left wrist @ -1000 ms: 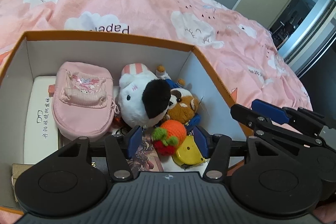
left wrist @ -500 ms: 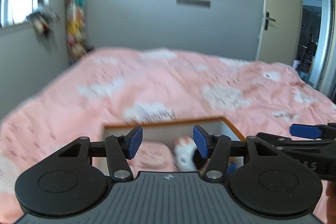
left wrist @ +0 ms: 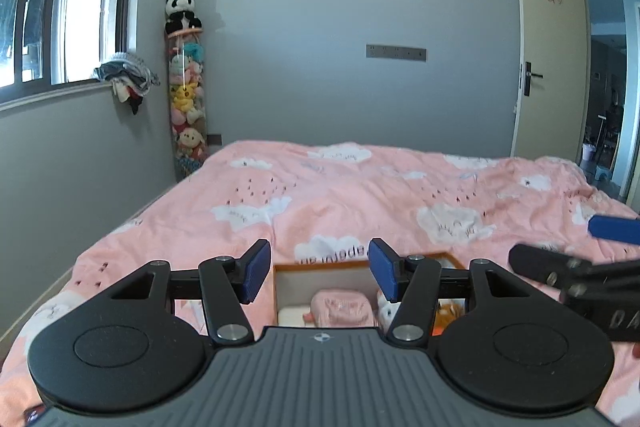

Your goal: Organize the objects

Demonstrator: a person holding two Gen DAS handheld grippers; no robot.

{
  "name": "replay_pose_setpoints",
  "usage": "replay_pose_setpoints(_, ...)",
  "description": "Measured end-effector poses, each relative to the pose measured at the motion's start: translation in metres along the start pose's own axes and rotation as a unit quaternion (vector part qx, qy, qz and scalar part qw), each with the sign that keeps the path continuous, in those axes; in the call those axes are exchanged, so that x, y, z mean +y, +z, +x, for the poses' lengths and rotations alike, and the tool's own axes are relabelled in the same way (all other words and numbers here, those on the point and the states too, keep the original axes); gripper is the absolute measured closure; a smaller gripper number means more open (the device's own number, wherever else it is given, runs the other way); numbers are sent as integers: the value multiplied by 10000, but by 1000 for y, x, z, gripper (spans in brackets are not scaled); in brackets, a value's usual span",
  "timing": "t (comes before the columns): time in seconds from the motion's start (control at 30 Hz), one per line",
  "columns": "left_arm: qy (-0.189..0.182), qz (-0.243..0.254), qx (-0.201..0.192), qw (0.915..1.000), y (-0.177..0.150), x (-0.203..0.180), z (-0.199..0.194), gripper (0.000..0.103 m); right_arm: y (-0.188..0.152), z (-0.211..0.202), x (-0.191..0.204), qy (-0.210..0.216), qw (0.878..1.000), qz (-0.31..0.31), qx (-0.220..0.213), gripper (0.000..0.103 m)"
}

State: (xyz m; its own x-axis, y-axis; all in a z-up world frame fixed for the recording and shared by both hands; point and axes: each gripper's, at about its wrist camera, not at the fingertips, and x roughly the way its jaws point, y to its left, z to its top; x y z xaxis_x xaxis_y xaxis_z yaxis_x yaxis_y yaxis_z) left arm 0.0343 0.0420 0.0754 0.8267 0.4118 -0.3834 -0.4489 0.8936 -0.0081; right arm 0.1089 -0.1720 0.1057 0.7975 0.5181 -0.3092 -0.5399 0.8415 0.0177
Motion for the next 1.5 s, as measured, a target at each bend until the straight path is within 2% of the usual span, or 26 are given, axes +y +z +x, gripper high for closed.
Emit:
replay_pose_setpoints(0.27, -312, 82, 674, 9972, -26, 0, -13, 39, -16, -28, 5, -79, 9989, 147, 431, 1)
replay_pose_setpoints(0.4, -392, 293, 812, 9955, -39, -3, -25, 39, -25, -33, 8, -116, 9975, 179, 671, 1)
replay_pose_setpoints(0.7, -486, 341, 1320, 9895, -63, -11, -14, 39, -54, -23, 7, -193, 9929, 203, 1160, 1)
replay_pose_setpoints(1.17, -410, 347, 1563, 9863, -74, -10, -2, 39, -76, 4, -4, -197, 9857, 515, 1593, 1)
replay_pose_setpoints(1.5, -400, 294, 1752, 9833, -80, -6, 4, 39, -80, 11, 1, -213, 9841, 438, 1707, 1)
